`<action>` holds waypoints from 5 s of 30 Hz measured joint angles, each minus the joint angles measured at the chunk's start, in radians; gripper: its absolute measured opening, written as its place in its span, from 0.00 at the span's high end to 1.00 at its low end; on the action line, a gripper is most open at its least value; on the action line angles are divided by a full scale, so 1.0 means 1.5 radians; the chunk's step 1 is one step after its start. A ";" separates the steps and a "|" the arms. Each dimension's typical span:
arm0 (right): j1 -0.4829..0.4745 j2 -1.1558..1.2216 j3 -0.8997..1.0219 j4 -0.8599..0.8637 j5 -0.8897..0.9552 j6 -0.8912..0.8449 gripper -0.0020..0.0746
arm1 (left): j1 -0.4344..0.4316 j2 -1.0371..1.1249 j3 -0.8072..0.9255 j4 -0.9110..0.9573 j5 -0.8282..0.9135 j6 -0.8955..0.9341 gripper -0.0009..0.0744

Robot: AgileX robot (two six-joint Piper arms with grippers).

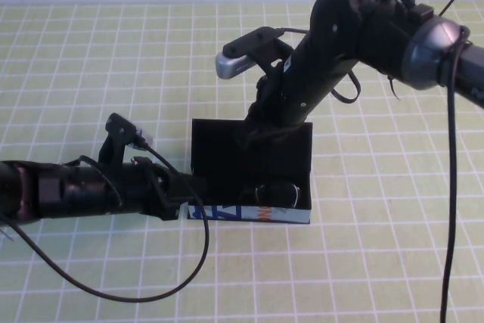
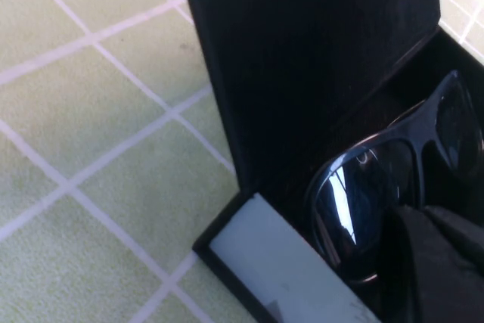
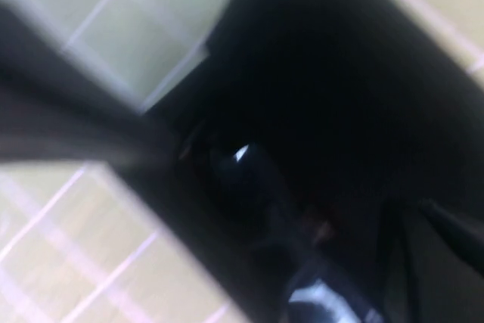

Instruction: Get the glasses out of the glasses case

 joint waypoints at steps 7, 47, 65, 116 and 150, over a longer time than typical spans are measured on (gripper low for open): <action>0.031 -0.024 0.000 0.002 0.127 -0.121 1.00 | 0.000 0.000 0.000 0.004 0.010 0.000 0.99; 0.034 0.054 0.004 -0.001 0.063 -0.430 0.57 | 0.059 0.005 0.000 0.020 0.064 -0.174 0.99; 0.034 0.073 0.004 -0.008 0.042 -0.430 0.64 | 0.059 0.005 0.000 0.020 0.064 -0.174 0.99; -0.197 -0.263 0.449 0.092 -0.129 0.092 0.96 | 0.059 -0.339 0.006 0.146 -0.071 -0.413 0.99; -0.197 -0.623 0.584 0.071 -0.049 0.112 0.83 | 0.059 -0.573 0.097 0.174 -0.241 -0.441 0.99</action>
